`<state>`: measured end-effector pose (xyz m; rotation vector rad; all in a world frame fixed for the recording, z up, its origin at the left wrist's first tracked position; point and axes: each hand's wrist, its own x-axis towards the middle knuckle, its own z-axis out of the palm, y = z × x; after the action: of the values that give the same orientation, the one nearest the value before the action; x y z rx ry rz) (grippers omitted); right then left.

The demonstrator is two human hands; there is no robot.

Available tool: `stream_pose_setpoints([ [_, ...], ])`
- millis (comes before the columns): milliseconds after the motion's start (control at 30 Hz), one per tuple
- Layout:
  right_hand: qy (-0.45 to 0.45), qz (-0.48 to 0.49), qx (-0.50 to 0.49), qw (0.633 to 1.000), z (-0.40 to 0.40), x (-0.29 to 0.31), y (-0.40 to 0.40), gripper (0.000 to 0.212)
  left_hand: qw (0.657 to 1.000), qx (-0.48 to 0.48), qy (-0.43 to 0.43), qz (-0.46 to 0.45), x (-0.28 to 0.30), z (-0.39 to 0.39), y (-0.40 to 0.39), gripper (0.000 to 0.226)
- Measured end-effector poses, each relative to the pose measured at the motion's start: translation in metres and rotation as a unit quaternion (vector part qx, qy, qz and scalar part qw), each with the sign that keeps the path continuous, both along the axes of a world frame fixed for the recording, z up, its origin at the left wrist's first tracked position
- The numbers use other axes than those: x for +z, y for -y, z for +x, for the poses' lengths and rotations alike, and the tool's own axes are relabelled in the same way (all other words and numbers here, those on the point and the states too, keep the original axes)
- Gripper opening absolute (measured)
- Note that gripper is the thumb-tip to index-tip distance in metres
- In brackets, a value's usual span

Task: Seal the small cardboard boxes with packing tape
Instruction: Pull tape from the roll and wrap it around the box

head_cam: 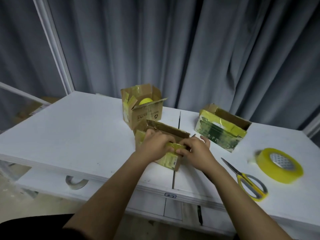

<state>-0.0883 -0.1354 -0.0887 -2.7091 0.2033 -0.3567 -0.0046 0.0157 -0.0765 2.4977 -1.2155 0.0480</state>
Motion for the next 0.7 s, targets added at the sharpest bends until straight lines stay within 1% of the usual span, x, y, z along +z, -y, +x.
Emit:
stream_pose_setpoints([
  [100, 0.037, 0.0, 0.001, 0.999, -0.005, -0.007, -0.001, 0.014, 0.998, 0.019, -0.066, -0.014, -0.003, 0.007, 0.0, 0.003],
  [167, 0.077, -0.001, 0.007, 0.997, -0.01, -0.012, -0.002, 0.008, 0.994, 0.023, -0.1, -0.025, -0.006, 0.01, -0.002, 0.006],
  [200, 0.101, -0.007, 0.009, 0.995, -0.012, -0.015, -0.003, 0.006, 0.994, 0.022, -0.104, -0.03, -0.007, 0.012, -0.002, 0.005],
  [267, 0.134, -0.021, 0.011, 0.991, -0.014, -0.018, -0.005, 0.007, 0.994, 0.02, -0.096, -0.043, -0.006, 0.013, -0.001, 0.005],
  [433, 0.16, -0.056, 0.011, 0.985, -0.012, -0.018, -0.004, 0.012, 0.995, -0.007, -0.059, -0.075, -0.007, 0.007, 0.002, 0.013],
  [500, 0.161, -0.057, 0.002, 0.985, -0.011, -0.019, -0.004, 0.008, 0.996, -0.009, -0.042, -0.08, -0.009, 0.003, 0.002, 0.014],
  [600, 0.156, -0.038, -0.019, 0.987, -0.009, -0.022, -0.003, 0.001, 0.995, 0.016, -0.02, -0.101, -0.012, -0.001, 0.006, 0.012],
  [633, 0.154, -0.032, -0.026, 0.987, -0.009, -0.023, -0.003, 0.003, 0.994, 0.023, -0.015, -0.102, -0.013, -0.003, 0.007, 0.012],
  [700, 0.155, -0.024, -0.036, 0.987, -0.01, -0.026, -0.003, 0.018, 0.994, 0.038, -0.003, -0.098, -0.014, -0.006, 0.01, 0.012],
])
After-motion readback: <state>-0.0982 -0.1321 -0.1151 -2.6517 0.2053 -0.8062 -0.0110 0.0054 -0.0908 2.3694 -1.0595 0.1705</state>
